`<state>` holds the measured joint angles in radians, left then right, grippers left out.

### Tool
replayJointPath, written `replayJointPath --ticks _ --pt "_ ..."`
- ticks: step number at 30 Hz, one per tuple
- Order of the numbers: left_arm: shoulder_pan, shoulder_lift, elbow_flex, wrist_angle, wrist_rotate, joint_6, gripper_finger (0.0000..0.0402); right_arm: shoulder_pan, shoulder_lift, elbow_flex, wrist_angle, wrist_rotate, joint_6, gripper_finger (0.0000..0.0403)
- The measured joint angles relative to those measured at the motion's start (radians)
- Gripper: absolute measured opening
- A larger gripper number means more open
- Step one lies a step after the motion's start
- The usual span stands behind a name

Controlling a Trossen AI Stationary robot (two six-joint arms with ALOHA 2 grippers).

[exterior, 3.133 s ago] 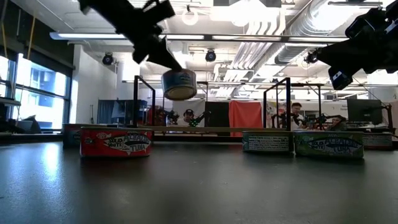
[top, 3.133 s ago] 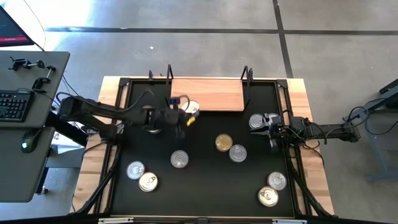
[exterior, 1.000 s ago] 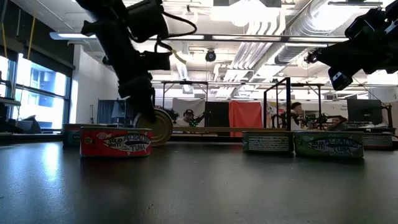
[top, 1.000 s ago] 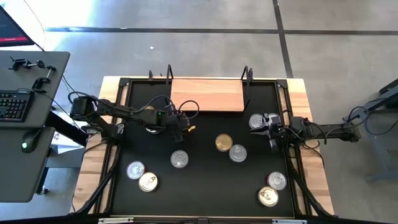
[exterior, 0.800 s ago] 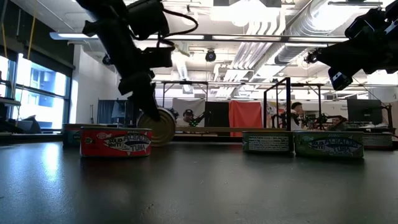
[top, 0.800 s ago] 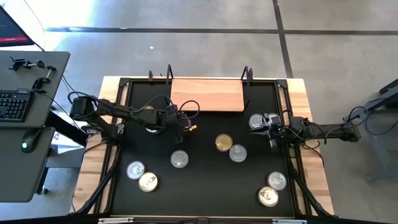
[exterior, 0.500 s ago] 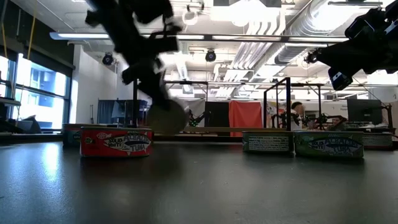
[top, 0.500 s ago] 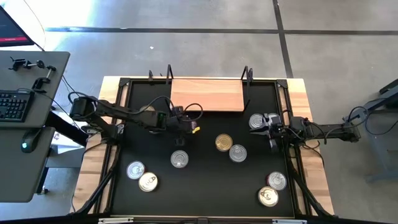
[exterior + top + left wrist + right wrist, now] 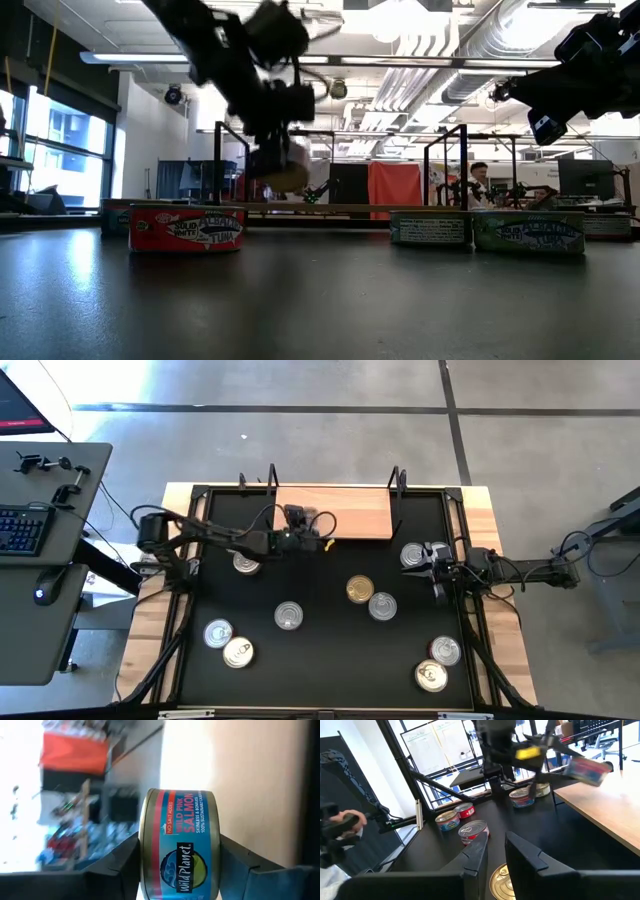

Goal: Stack canned seafood by type on shelf
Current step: Put the center blue canned tuna on the shelf

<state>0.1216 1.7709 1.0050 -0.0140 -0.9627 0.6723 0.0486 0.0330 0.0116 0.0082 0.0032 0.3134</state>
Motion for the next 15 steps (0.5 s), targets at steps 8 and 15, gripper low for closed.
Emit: replayJointPath --ticks 8,15 --pt "0.072 0.091 0.003 0.028 -0.037 0.021 0.0196 0.0 0.0 0.0 0.0 0.0 0.0 0.0055" --pt "0.1 0.047 0.0 -0.038 0.141 -0.049 0.0296 0.0 0.0 0.0 0.0 0.0 0.0 0.0055"
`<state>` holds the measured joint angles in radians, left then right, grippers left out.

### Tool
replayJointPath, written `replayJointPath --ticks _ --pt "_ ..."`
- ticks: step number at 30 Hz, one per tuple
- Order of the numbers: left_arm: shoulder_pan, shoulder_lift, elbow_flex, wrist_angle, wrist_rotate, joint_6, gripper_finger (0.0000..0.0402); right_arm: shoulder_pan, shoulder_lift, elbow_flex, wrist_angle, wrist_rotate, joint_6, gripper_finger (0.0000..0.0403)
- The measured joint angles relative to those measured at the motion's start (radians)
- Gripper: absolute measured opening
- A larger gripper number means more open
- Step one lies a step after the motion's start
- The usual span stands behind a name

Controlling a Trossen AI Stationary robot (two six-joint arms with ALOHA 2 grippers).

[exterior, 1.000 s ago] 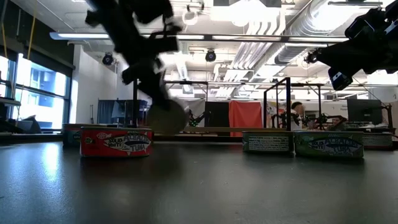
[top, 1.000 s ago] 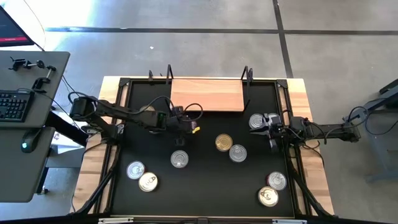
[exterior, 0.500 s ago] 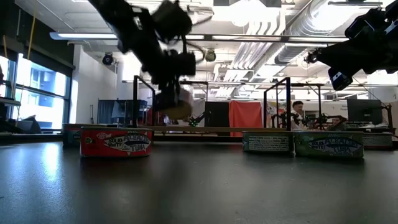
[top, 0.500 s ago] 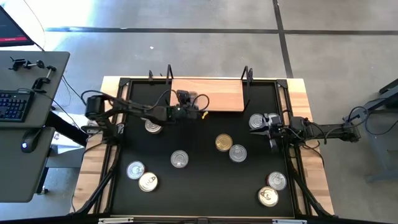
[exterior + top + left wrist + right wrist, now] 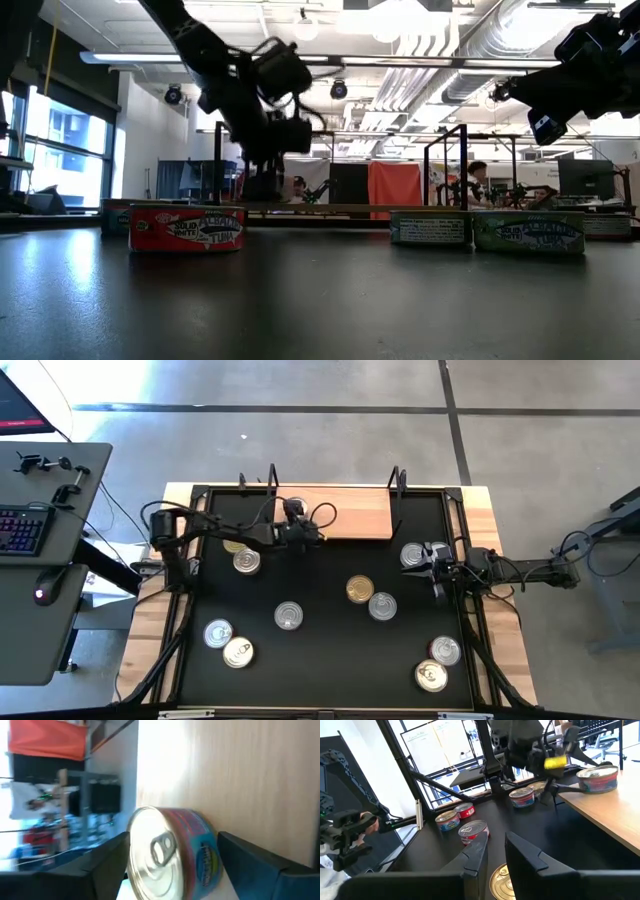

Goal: Stack canned seafood by type on shelf
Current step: Put the center blue canned tuna on the shelf, then put the center green canned tuna on the shelf

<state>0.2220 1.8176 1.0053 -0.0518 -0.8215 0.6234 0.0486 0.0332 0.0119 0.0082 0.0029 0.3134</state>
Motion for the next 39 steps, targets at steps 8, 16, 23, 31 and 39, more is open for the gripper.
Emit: replayJointPath --ticks 8,16,23,31,39 --pt "0.014 -0.096 0.0 -0.05 0.14 -0.068 0.0312 0.0 0.0 0.0 0.0 0.0 0.0 0.0055" --pt "0.074 -0.124 0.0 -0.062 0.288 -0.098 0.0288 0.0 0.0 0.0 0.0 0.0 0.0 0.0055" --pt "0.138 -0.099 0.0 -0.053 0.296 -0.091 0.0256 0.0 0.0 0.0 0.0 0.0 0.0 0.0055" --pt "0.189 -0.097 0.0 -0.01 0.295 -0.028 0.0236 0.0 0.0 0.0 0.0 0.0 0.0 0.0055" --pt "0.186 -0.102 0.0 0.023 0.281 -0.003 0.0236 0.0 0.0 0.0 0.0 0.0 0.0 0.0055"
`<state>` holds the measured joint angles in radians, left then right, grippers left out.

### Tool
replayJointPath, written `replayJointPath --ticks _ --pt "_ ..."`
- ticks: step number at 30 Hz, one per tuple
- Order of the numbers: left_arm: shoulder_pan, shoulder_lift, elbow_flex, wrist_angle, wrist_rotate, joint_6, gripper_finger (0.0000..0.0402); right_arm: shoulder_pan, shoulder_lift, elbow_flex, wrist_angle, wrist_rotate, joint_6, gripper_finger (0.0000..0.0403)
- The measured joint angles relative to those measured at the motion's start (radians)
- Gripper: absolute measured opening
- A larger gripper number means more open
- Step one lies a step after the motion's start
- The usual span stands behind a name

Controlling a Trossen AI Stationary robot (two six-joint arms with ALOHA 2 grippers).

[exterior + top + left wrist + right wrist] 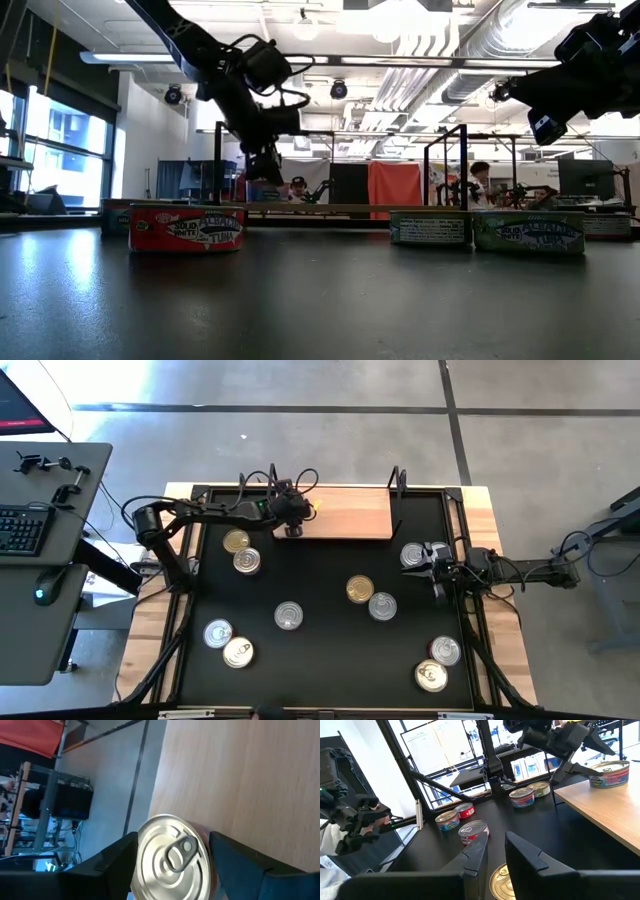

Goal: Stack canned seafood by type on shelf
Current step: Put the center green canned tuna on the shelf

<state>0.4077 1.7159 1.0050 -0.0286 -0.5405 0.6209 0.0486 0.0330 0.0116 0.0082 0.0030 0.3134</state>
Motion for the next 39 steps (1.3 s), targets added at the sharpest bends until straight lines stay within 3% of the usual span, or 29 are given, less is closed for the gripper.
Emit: replayJointPath --ticks 11,13,18,20,27,31,39 --pt "-0.196 -0.153 -0.002 0.044 0.009 -0.096 0.0236 0.0 0.0 0.0 0.0 0.0 0.0 0.0055" --pt "-0.247 -0.199 -0.017 0.041 0.119 -0.126 0.0236 0.0 0.0 0.0 0.0 0.0 0.0 0.0055" --pt "-0.356 -0.232 -0.061 0.105 0.596 -0.192 0.0236 0.0 0.0 0.0 0.0 0.0 0.0 0.0055" --pt "-0.402 -0.213 -0.091 0.161 0.674 -0.199 0.0236 0.0 0.001 0.0 0.0 0.0 0.0 0.0055" --pt "-0.505 -0.006 -0.116 0.405 0.654 -0.168 0.0236 0.0 0.001 0.0 0.0 0.0 0.0 0.0055" --pt "-0.516 0.11 -0.095 0.465 0.571 -0.214 0.0236 0.0 0.0 0.0 0.0 0.0 0.0 0.0055" --pt "-0.521 0.158 -0.094 0.513 0.505 -0.404 0.0236 0.0 0.006 0.0 0.0 0.0 0.0 0.0055"
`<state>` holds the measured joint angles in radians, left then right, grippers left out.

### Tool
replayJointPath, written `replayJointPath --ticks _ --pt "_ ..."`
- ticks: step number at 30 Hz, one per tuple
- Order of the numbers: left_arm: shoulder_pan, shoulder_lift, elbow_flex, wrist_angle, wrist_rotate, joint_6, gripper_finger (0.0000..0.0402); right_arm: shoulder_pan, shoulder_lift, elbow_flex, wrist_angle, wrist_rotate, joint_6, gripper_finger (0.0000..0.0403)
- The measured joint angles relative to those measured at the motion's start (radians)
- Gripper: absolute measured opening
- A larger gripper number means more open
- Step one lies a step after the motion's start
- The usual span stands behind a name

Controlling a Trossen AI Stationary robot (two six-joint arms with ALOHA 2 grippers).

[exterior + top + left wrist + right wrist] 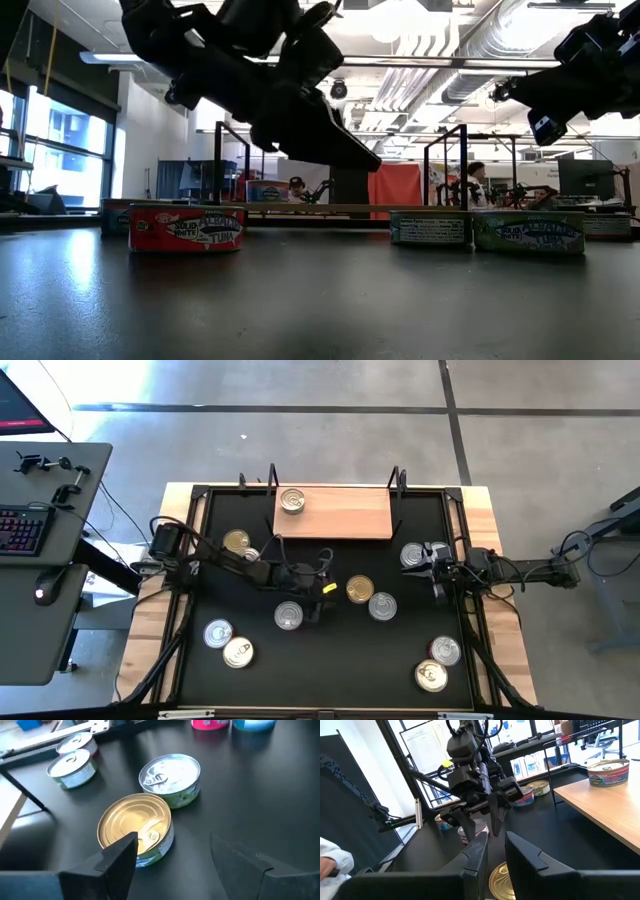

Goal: Stack canned seafood by type on shelf
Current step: Put the center green canned tuna on the shelf

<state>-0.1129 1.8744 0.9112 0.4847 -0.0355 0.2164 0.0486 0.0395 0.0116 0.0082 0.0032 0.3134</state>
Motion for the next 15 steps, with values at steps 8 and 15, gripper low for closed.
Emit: replayJointPath --ticks 8,15 --pt "-0.048 0.0 0.0 0.11 -0.003 -0.002 0.0236 0.0 0.0 0.0 0.0 0.0 0.0 0.0055" --pt "-0.059 0.0 0.0 0.158 -0.003 0.012 0.0236 0.0 0.0 0.0 0.006 0.015 -0.056 0.0055"
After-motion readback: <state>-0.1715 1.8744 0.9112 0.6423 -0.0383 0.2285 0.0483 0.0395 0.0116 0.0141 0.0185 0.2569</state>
